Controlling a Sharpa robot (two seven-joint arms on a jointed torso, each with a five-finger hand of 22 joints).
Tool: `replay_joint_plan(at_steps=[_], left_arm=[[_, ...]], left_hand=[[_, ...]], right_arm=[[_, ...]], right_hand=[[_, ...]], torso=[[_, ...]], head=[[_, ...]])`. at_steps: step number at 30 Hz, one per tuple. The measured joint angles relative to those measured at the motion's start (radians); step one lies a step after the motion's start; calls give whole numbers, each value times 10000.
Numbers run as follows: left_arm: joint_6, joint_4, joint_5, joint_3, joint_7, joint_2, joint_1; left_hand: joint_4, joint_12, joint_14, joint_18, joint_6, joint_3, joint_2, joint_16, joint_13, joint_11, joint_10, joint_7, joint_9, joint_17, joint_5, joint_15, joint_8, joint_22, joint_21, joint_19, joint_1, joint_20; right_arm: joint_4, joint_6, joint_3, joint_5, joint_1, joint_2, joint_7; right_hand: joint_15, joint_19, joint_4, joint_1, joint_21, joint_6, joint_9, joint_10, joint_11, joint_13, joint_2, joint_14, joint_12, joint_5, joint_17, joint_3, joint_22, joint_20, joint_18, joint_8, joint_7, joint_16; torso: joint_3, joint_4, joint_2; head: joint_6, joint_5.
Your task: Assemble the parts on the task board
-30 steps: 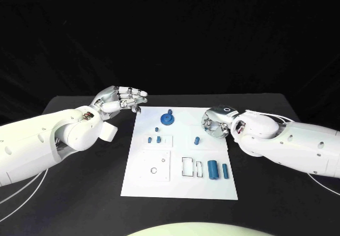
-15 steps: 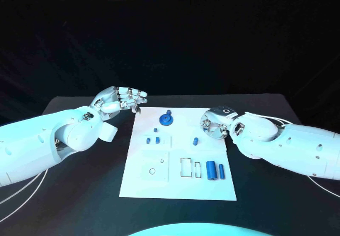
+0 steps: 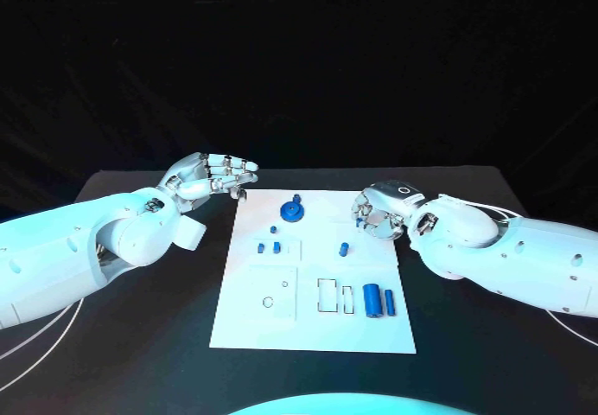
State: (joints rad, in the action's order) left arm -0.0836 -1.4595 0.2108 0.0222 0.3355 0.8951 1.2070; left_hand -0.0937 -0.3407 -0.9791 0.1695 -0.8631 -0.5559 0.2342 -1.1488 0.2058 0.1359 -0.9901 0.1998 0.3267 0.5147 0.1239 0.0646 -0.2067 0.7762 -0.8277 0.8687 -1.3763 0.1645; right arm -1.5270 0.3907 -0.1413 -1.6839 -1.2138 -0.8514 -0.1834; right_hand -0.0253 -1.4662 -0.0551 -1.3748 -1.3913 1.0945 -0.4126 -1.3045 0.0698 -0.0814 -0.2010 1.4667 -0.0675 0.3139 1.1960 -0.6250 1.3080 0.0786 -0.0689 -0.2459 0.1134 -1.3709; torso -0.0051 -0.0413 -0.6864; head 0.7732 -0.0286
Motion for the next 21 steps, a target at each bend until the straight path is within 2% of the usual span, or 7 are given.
replay_joint_plan(at_steps=[7, 12, 16, 21], left_arm=[[-1, 33, 1, 0, 1, -7, -1], [-1, 41, 1, 0, 2, -22, -2], [-1, 42, -1, 0, 2, -33, -11], [-1, 38, -4, 0, 4, -50, -29]], left_hand=[[0, 0, 0, 1, 0, 0, 0, 0, 8, 0, 0, 0, 0, -2, 0, 0, 0, 0, 0, 3, 0, 3], [0, 0, 0, 0, 0, 0, 0, 0, 8, 0, -1, 0, 0, -11, 0, 0, 0, 0, 0, 71, 0, 1], [0, 0, 0, 0, 0, 0, 0, 0, 8, 0, -1, 0, 0, -11, 0, 0, 0, 1, 0, 71, 0, 1], [28, 1, 0, 1, 0, 27, 0, 0, 8, 0, -1, 0, 0, -10, 0, 0, 0, -10, 0, 71, 0, 1]], right_arm=[[-602, 264, 43, 157, -89, -216, 43], [-1053, 380, 53, 241, -80, -144, 80], [-1385, 464, 58, 243, 4, 3, 108], [-1736, 568, 56, 130, 158, 287, 144]], right_hand=[[1, 0, 1, 0, 0, -5, -19, 0, -1, 9, -1, 0, 0, -3, 13, -1, -1, 0, -1, 0, 1, -40], [1, 0, 1, -1, 0, -7, -28, -2, -3, 10, -2, 0, 0, -6, 13, -1, -2, 1, 0, 4, 1, -40], [3, 0, 1, -2, 0, -11, -31, -22, -23, 7, -3, 2, 0, -9, 13, -1, -2, 1, 0, 6, 3, -39], [3, 0, 1, -2, 0, -19, -59, -34, -35, 0, -3, 2, 1, -9, 12, 0, -3, 1, 0, 20, 7, -39]], torso=[[-5, -1, 6], [-8, -8, 12], [-8, -12, 17], [-14, -20, 20]], head=[[-22, 3], [-32, 66], [-33, 153], [-35, 368]])
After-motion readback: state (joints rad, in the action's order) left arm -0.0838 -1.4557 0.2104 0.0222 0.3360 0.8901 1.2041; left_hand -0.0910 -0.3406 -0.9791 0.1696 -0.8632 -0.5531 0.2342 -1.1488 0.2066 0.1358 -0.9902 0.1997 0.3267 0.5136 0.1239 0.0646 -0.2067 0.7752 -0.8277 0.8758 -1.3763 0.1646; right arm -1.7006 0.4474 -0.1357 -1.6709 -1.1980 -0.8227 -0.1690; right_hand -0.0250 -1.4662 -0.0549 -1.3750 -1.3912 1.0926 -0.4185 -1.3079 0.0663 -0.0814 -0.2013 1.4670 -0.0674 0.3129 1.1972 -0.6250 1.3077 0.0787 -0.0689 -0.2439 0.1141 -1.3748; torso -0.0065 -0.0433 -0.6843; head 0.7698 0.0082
